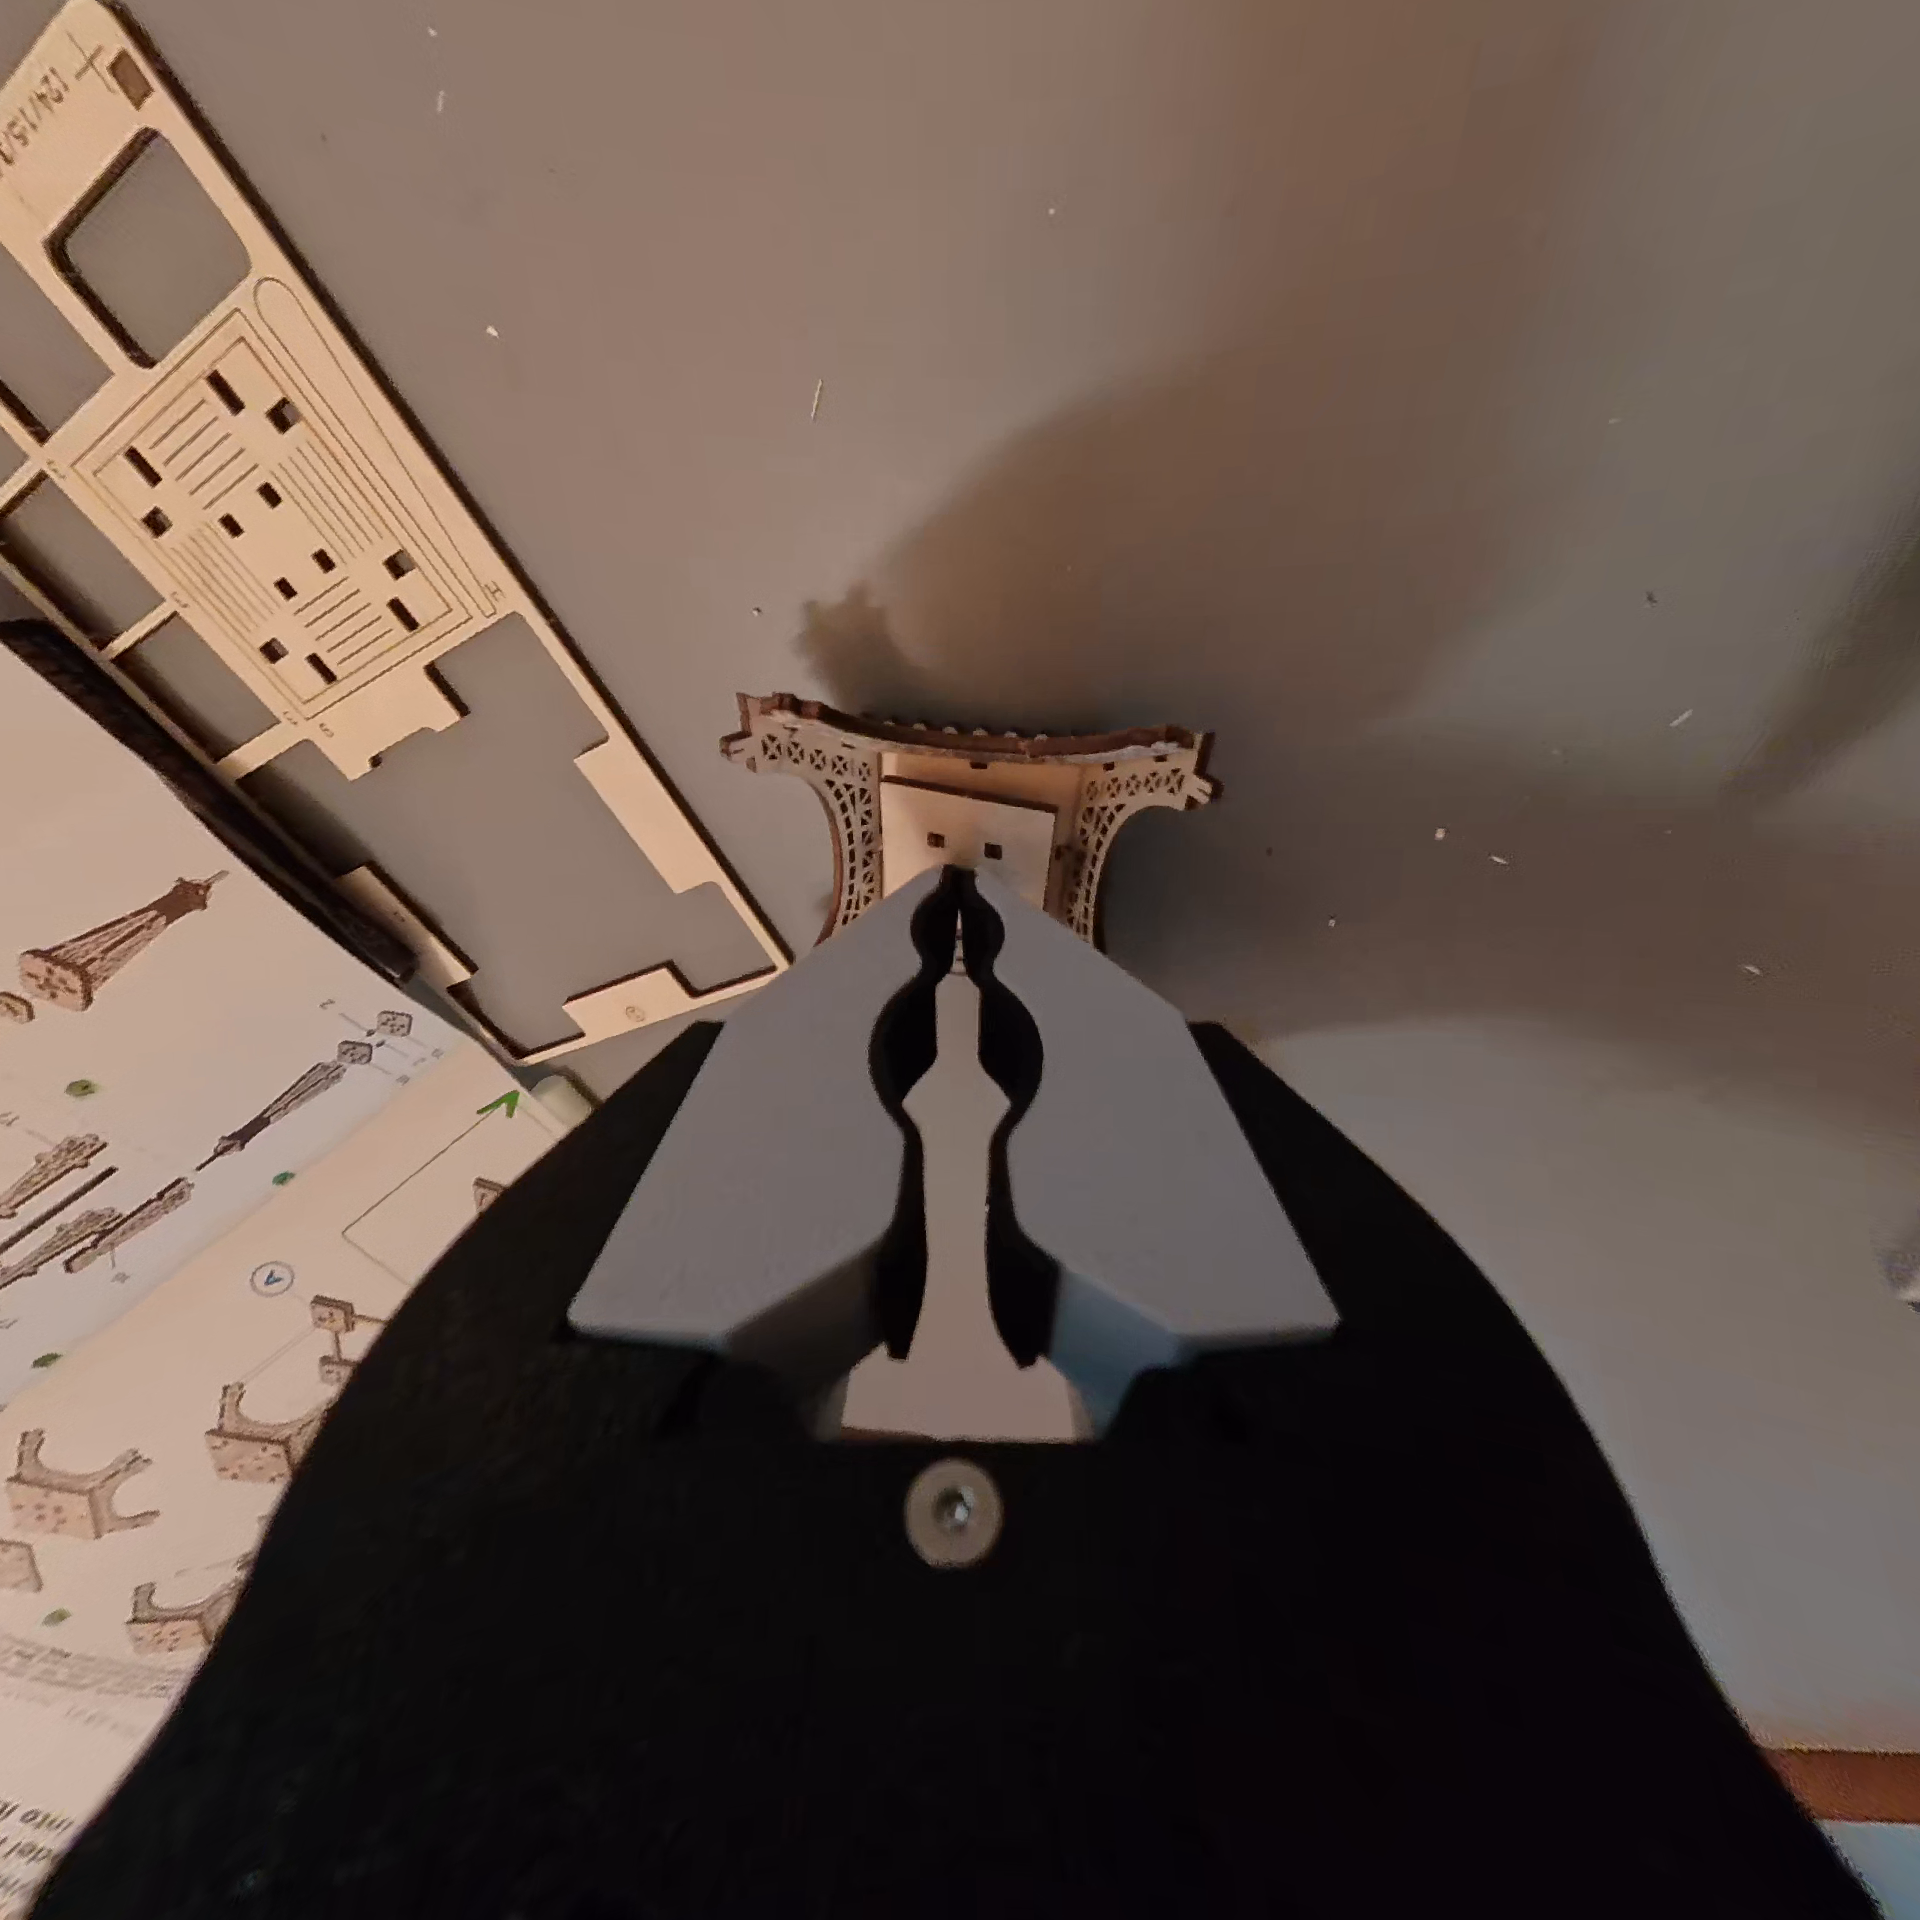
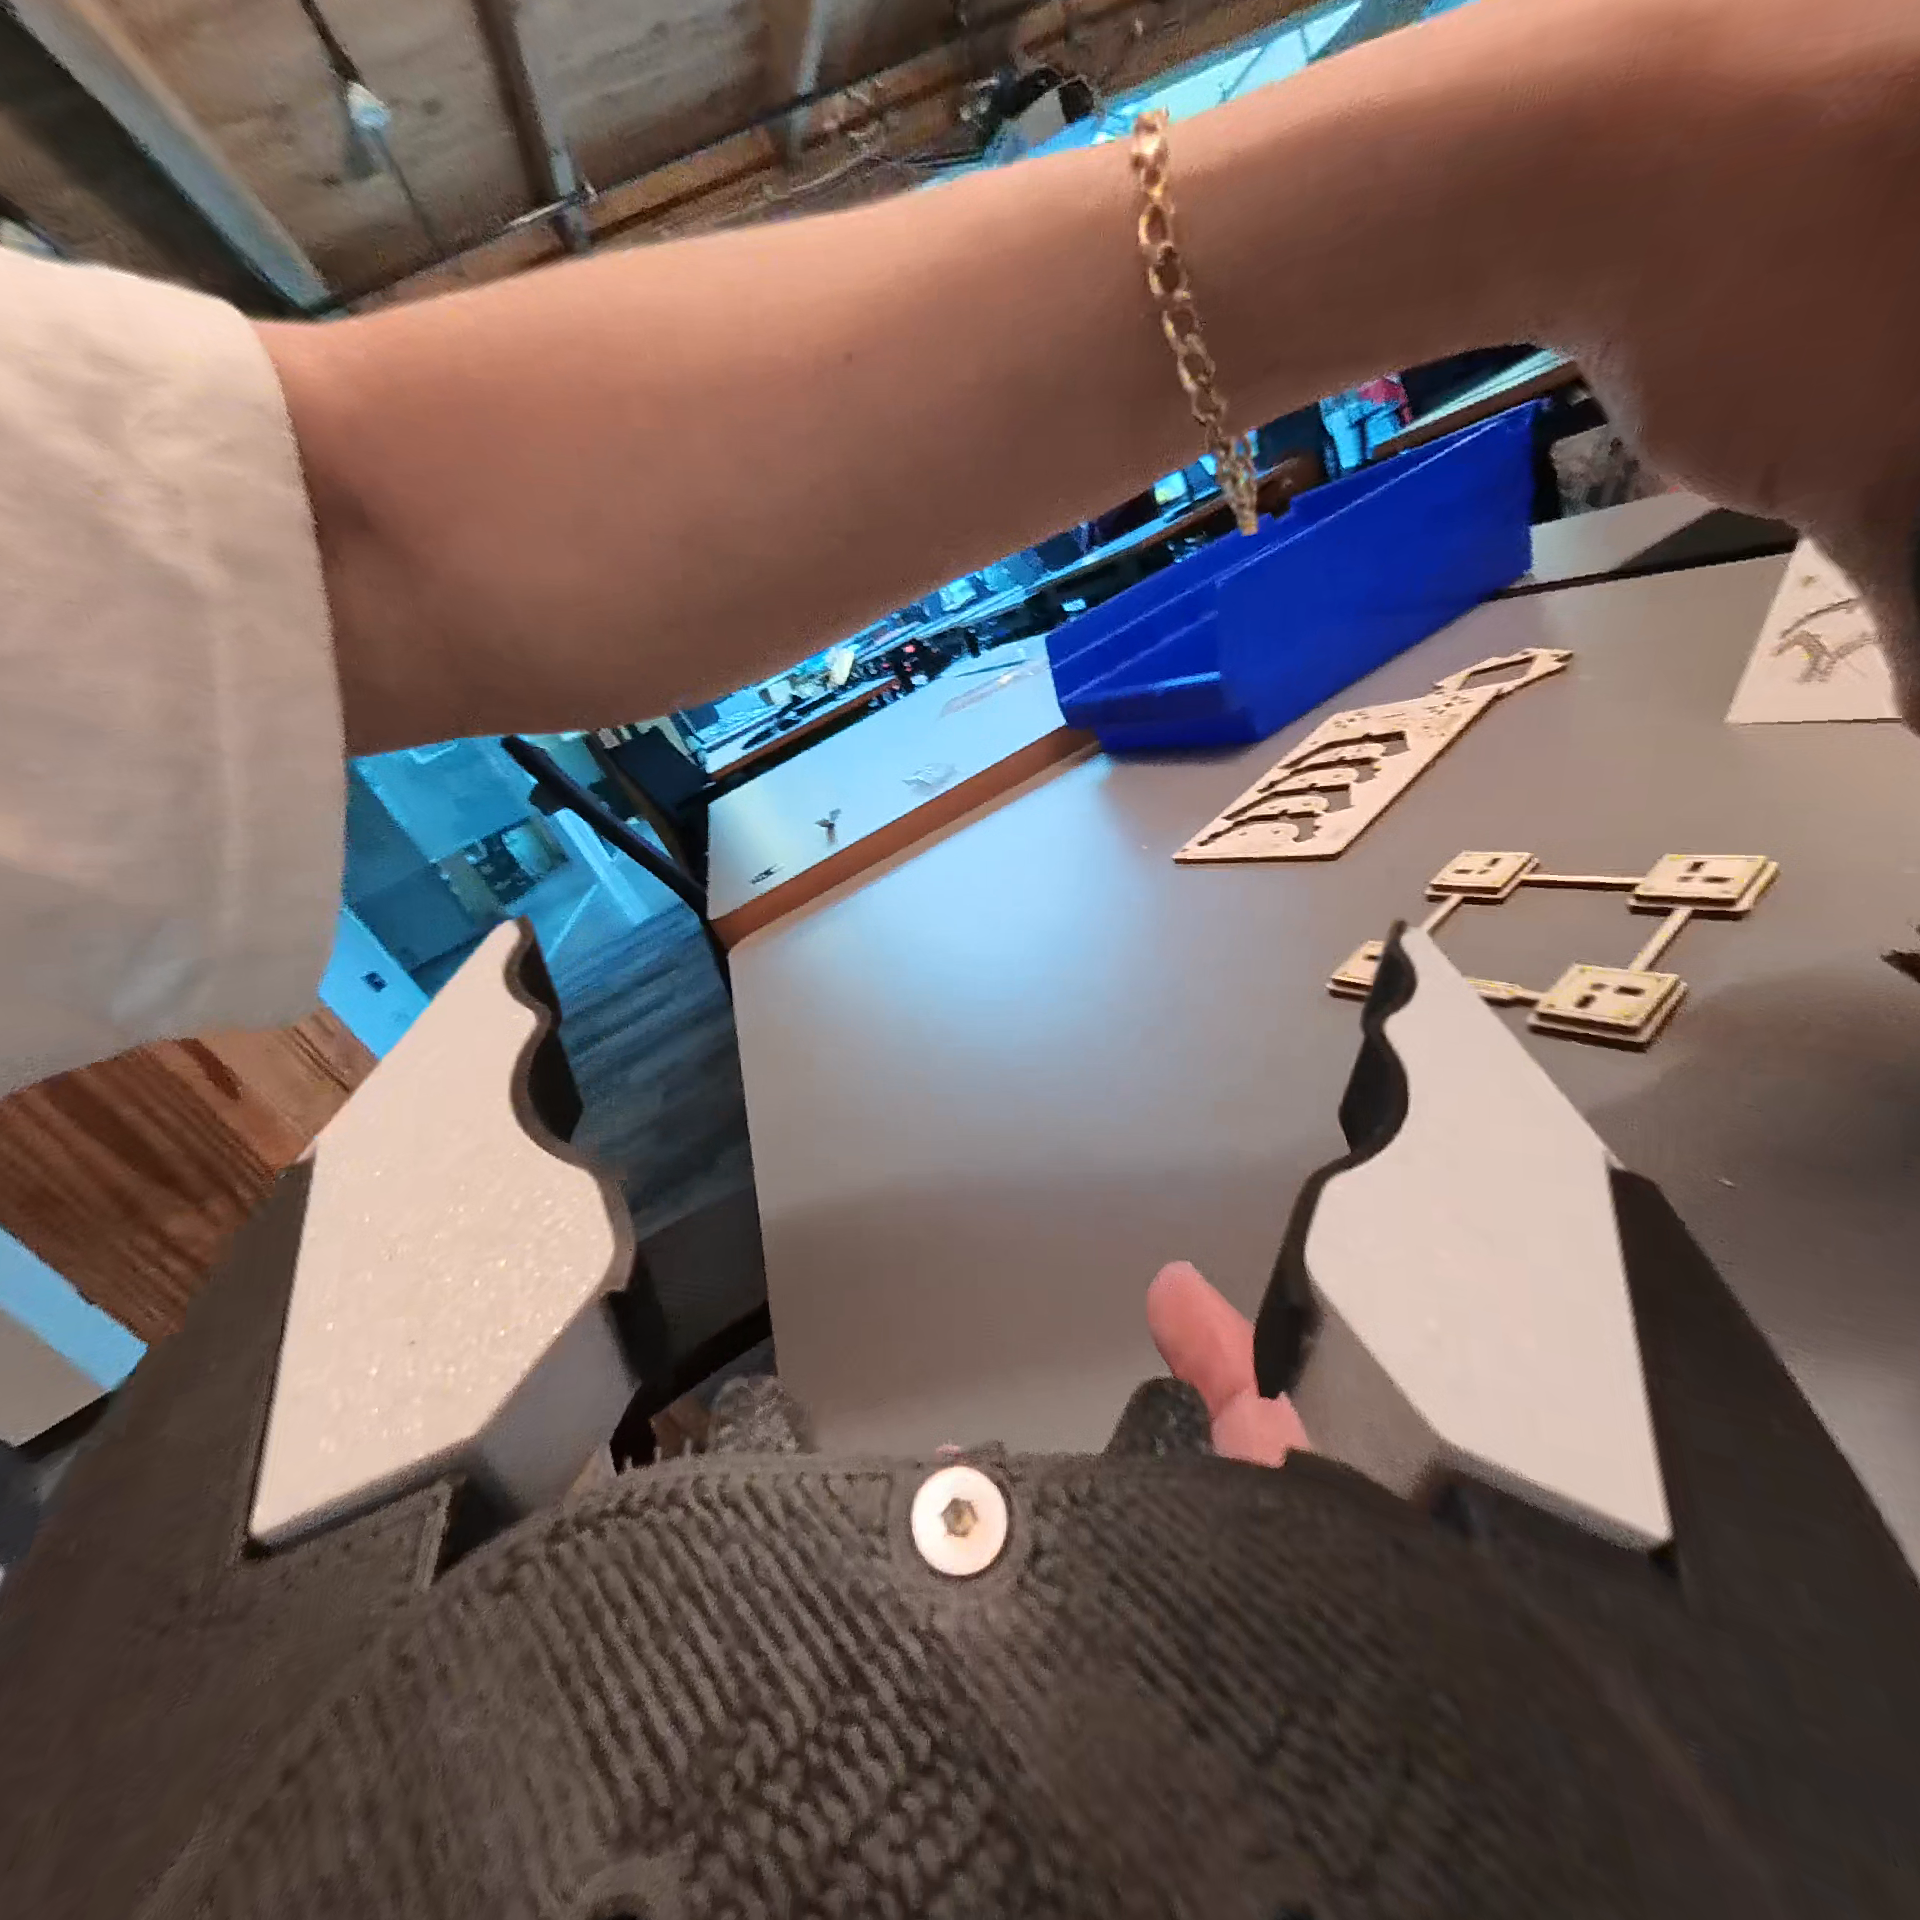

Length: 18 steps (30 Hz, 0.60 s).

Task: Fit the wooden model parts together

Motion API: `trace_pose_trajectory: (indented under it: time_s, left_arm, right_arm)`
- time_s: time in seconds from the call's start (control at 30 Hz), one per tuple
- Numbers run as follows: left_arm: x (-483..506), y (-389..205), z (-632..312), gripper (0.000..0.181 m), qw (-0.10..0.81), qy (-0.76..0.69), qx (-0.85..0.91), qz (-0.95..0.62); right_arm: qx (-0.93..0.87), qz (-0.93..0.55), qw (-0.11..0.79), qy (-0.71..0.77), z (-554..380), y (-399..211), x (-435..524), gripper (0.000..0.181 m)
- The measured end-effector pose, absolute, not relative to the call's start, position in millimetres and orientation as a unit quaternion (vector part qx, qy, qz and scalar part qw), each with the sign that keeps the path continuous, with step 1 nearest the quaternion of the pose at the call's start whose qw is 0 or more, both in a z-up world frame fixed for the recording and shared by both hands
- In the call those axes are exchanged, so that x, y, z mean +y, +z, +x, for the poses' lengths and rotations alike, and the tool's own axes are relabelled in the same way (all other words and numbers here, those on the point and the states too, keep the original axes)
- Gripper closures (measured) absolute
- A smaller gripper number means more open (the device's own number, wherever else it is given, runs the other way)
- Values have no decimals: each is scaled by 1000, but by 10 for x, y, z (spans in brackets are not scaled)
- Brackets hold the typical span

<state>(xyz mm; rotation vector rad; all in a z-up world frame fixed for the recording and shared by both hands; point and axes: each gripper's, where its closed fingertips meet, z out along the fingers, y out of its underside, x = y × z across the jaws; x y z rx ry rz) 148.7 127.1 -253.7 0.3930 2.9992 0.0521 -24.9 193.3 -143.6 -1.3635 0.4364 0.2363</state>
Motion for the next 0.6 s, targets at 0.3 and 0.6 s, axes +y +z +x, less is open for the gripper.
trace_pose_trajectory:
  time_s: [0.3, 0.6]
  left_arm:
    - [1293, -2530, 1479, 181, 46, 12, 990, 129]
    - [1287, -2522, 1482, 181, 42, 5, 990, 131]
  right_arm:
    - [184, -612, 759, 125, -287, -1391, 1961, 32]
    - [188, -608, 760, 133, -271, -1389, 1956, 32]
